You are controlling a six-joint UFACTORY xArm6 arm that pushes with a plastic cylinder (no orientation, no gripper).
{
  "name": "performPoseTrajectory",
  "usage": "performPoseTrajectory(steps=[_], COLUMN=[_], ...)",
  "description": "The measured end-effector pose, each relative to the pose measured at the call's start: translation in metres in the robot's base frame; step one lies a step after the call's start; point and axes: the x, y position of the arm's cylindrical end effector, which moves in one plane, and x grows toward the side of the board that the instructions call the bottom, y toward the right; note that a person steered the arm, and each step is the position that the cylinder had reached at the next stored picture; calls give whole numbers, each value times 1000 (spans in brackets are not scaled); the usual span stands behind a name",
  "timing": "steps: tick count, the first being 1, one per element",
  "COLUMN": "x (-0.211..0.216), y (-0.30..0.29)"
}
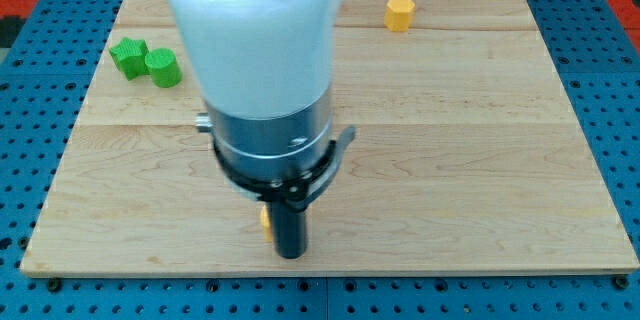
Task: Push the yellow hexagon to the centre
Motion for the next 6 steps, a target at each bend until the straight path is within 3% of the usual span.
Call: performPoseTrajectory(steps=[1, 2, 4, 5, 6], x=[0, -67, -277, -332, -375], y=[68, 154, 188, 204, 173])
